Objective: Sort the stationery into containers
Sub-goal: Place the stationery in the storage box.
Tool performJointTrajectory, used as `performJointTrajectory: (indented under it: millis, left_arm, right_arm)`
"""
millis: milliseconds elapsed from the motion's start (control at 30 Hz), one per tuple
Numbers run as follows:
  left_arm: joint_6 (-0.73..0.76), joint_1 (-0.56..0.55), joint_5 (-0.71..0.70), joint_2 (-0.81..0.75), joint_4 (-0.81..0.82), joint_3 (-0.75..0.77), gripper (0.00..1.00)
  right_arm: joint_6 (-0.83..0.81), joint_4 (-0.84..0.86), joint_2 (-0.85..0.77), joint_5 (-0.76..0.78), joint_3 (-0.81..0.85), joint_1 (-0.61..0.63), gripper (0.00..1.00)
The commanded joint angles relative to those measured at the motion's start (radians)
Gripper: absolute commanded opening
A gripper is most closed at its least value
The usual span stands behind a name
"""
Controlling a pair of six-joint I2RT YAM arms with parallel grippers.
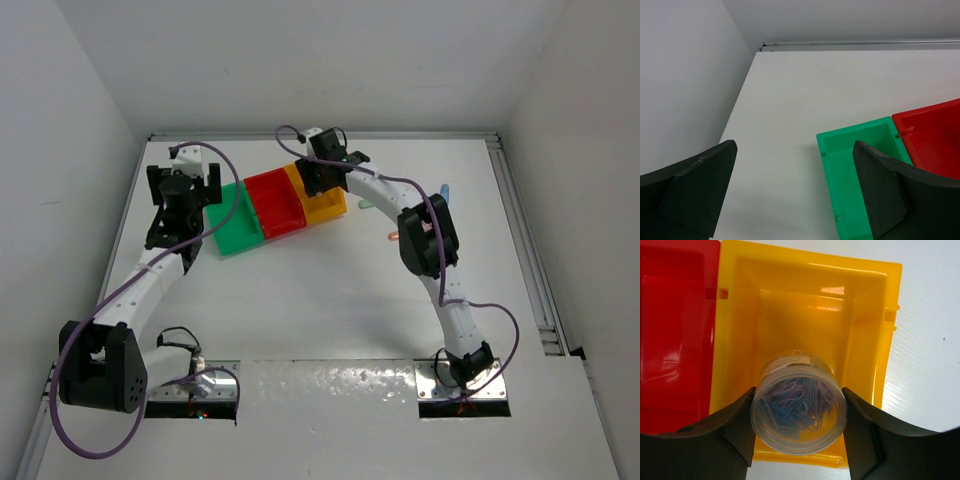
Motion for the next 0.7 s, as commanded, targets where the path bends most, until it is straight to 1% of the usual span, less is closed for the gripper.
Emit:
performJointTrajectory:
  millis: [0,133,333,367,467,567,600,633,667]
  left_arm:
    - [-0.011,-0.009,0.008,-0.027,0.038,-0.001,1.0]
    - [-0.006,-0.009,0.005,-0.027,0.043,-0.001,1.0]
    - [-0.008,-0.011,0.014,-0.025,0.044,-0.001,1.0]
    - [-0.009,-0.011,0.014,-0.025,0.046,-0.001,1.0]
    - [-0.006,-0.011,0.014,-0.025,0.046,-0.001,1.0]
    - [-0.003,-0.011,0.012,-0.025,0.047,-0.001,1.0]
    - [-0.003,-0.009,0.012,-0.025,0.047,-0.001,1.0]
    - [-0.003,-0.009,0.012,-0.025,0.049,-0.001,1.0]
    - [-0.003,-0.009,0.014,-0.025,0.05,-0.001,1.0]
  right_arm:
    - [0.027,0.034,0.027,0.045,0.027,0.009,0.17]
    - [0.035,0.044,0.033,0.061,0.021,0.011,0.23]
    - [0.032,0.064,0.037,0.065,0.009,0.015,0.4]
    - [0.033,0.066,0.043,0.065,0.008,0.015,0.42]
    - [0.035,0.064,0.049,0.065,0.012,0.014,0.51]
    - [0.03,0.064,0.043,0.068,0.015,0.017,0.55]
    - [0.027,0.066,0.037,0.069,0.015,0.018,0.58]
    - [0.026,0.067,0.032,0.069,0.014,0.02,0.63]
    - [0.018,0.073,0.021,0.07,0.014,0.02,0.65]
